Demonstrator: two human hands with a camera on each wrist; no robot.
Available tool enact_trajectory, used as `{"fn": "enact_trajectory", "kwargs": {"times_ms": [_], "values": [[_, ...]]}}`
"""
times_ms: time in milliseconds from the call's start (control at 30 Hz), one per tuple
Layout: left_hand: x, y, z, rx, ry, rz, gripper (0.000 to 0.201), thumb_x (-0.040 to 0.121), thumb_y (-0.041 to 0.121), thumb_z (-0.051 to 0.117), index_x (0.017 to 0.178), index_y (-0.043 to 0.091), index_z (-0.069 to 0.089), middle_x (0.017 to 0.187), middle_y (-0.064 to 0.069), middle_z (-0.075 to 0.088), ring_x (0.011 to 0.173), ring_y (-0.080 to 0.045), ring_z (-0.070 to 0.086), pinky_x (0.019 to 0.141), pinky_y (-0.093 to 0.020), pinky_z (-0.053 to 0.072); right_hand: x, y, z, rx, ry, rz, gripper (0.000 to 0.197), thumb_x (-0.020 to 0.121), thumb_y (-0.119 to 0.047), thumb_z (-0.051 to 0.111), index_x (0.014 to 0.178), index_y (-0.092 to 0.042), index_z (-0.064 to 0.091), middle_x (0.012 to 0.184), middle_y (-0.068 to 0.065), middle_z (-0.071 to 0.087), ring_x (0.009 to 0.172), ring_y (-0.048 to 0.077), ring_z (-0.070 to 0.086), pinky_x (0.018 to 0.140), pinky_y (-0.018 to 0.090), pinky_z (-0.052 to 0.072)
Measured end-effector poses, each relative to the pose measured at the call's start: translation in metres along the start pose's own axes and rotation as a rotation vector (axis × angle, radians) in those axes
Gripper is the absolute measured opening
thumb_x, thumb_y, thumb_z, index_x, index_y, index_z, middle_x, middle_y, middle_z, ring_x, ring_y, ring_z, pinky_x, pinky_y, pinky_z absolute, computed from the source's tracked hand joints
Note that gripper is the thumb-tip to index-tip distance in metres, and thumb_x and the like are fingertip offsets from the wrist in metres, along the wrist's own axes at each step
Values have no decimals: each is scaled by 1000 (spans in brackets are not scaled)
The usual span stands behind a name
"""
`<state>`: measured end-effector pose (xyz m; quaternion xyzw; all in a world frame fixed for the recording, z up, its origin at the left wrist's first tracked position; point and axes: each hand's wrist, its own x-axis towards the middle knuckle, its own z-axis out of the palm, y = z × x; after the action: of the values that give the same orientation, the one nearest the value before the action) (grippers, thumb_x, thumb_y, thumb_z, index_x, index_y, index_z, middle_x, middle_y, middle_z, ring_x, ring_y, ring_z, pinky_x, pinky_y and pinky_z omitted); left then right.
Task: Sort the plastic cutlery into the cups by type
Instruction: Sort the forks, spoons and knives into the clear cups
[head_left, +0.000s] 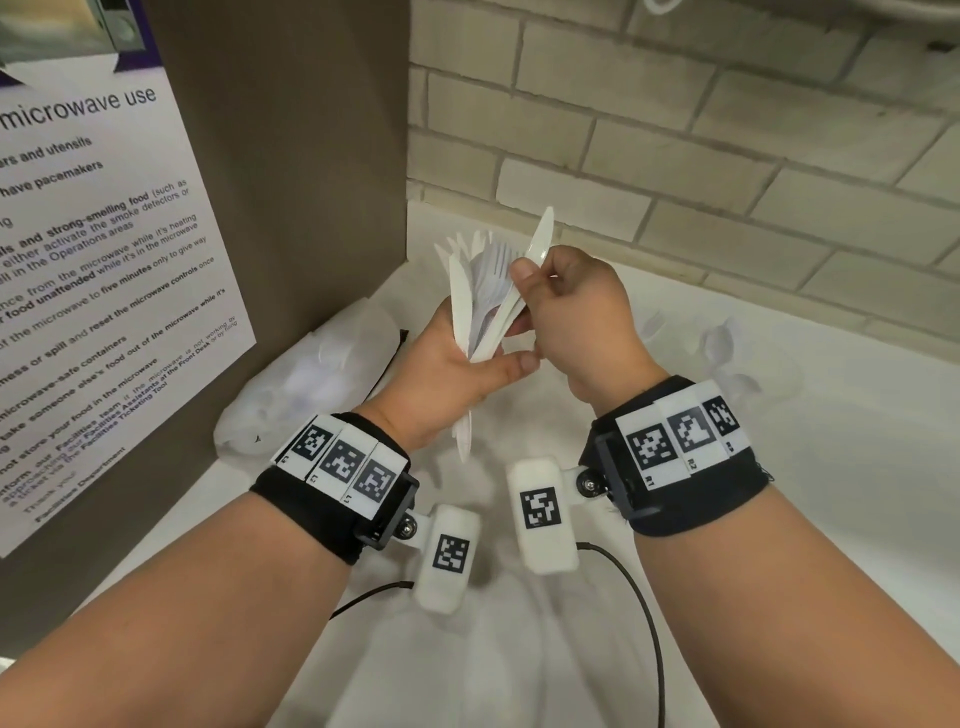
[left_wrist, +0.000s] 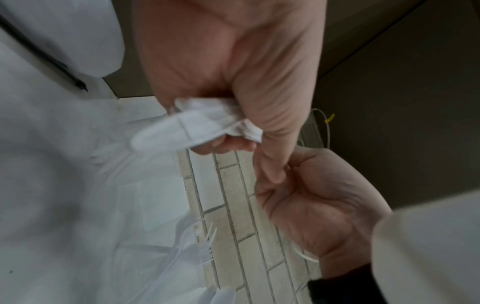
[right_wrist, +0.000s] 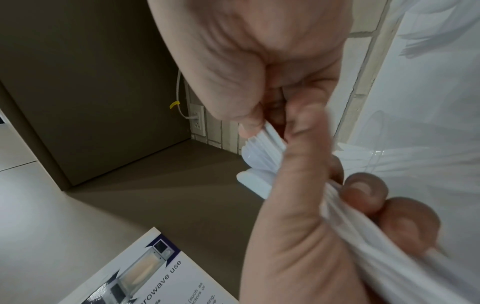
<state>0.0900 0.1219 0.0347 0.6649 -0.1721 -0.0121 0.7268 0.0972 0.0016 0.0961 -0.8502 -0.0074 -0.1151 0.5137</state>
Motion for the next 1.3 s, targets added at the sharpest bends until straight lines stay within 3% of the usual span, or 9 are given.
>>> {"fn": "enact_trajectory", "kwargs": {"times_ms": [167,367,500,633,700,800,1000,1167,1300], "values": [[-2,-4,-5,-170,46,-213,47,94,46,50,117,7,60,72,-3,57,59,-15,50,53,-28,44,-1,6,-2,72,-62,55,30,98,-22,52,96,8,53,82,16,70,65,22,68,57,33,59],[-2,-10,-4,-171,88,-238,25,101,30,43,105,24,67,89,-2,70,63,-13,60,58,-29,49,-3,12,1,145,-78,82,26,97,-19,52,96,7,54,89,18,72,73,26,71,60,31,59],[3,-16,-4,-23,196,-231,22,100,26,45,104,15,64,86,-4,65,63,-16,60,61,-31,54,-5,15,4,157,8,83,26,98,-22,49,95,4,53,86,14,72,75,26,70,61,35,59],[7,-20,-10,105,317,-224,18,99,24,48,101,7,51,81,-2,55,53,-14,51,49,-27,46,-2,7,-6,290,191,45,14,99,-20,39,88,-18,46,55,-1,65,67,28,67,72,45,57],[7,-22,-11,206,286,-185,20,98,26,48,107,9,52,83,1,59,57,-14,51,55,-29,45,-1,5,-7,345,191,-3,14,101,-22,33,93,-21,45,53,-1,52,49,25,60,59,39,55],[8,-23,-10,379,280,-131,22,96,29,48,108,11,52,80,6,63,68,-17,57,69,-36,50,-1,2,-2,166,81,-105,18,99,-36,39,93,-21,49,61,-9,46,47,11,44,50,25,35],[10,-18,-4,607,252,-64,34,97,30,43,127,14,49,93,0,67,86,-22,66,71,-35,53,-6,3,14,-174,-61,-117,41,67,-52,78,68,-13,65,59,-5,65,57,6,60,58,22,48],[5,-15,2,662,321,-37,27,94,13,49,118,2,48,85,0,55,79,-22,56,64,-26,36,-7,-1,22,-266,-35,-110,25,73,-34,73,63,-15,60,57,-4,59,57,12,57,51,22,41],[1,-15,2,638,315,-10,33,95,18,51,123,3,46,85,-10,64,77,-29,63,65,-31,46,-9,-2,18,-280,-9,-139,32,80,-23,61,52,-18,46,48,-4,47,47,12,45,45,18,30]]}}
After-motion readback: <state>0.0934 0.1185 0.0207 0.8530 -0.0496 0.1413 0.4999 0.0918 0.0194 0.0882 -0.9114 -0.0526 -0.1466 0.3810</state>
